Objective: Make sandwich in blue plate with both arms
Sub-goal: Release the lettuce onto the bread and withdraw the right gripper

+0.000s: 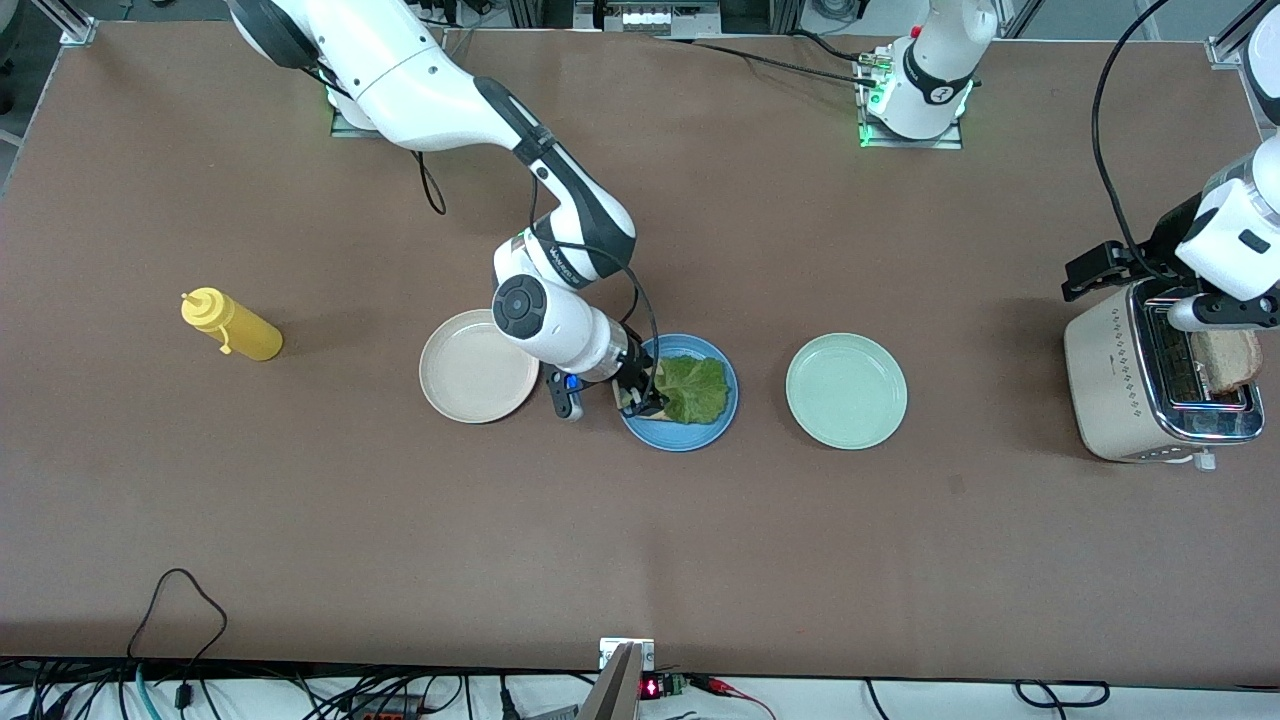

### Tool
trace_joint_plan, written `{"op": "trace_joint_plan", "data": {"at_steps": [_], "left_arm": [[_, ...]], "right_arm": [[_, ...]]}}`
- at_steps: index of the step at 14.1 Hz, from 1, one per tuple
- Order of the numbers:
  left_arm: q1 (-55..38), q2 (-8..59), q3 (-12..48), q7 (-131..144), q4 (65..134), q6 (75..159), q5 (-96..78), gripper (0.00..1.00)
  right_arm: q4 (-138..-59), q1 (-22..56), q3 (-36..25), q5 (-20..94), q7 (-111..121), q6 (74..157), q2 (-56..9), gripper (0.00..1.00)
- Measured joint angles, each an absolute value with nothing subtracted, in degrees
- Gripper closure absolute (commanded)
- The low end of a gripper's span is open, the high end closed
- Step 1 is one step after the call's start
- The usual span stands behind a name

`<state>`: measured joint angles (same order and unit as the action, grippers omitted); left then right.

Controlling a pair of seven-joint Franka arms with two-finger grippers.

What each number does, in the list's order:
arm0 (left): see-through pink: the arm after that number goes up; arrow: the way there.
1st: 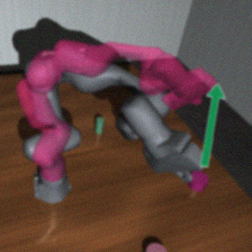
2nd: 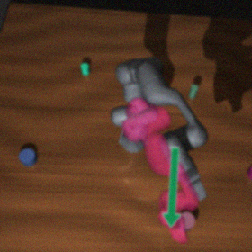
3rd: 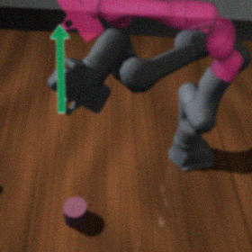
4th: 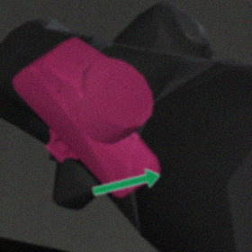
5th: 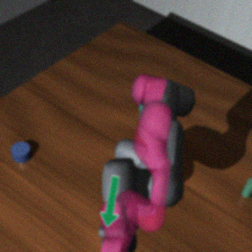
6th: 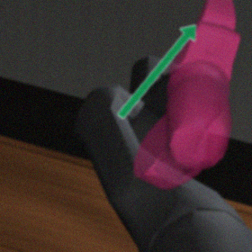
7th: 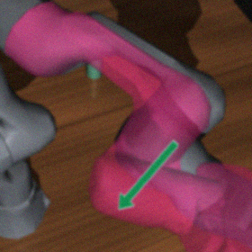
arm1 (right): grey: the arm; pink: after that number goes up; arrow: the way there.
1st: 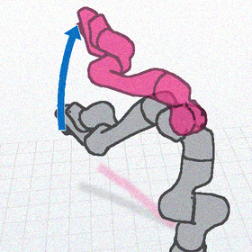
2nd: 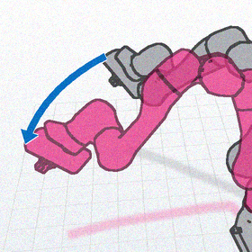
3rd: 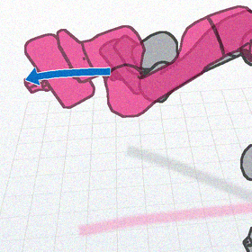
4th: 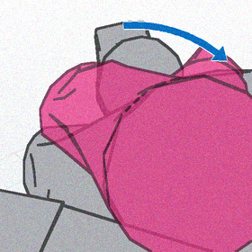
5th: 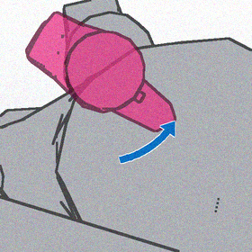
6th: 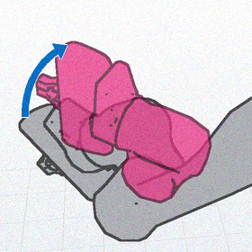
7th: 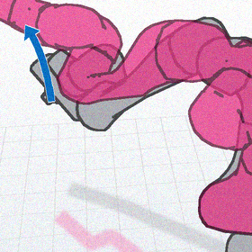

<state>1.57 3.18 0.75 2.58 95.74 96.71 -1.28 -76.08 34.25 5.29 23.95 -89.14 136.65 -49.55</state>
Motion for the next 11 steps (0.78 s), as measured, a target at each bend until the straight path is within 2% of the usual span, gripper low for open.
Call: {"op": "trace_joint_plan", "data": {"at_steps": [5, 11], "left_arm": [[1.58, 3.88, 0.77, 2.61, 95.01, 97.66, -1.28, 0.0], [1.58, 4.13, 0.81, 2.61, 94.54, 97.66, -1.28, 0.0]], "right_arm": [[-79.17, 26.91, 4.44, 23.94, -67.99, 119.75, -40.52, 0.0], [-101.19, 14.96, 4.23, 23.85, -34.49, 116.84, -20.95, 0.0]]}}
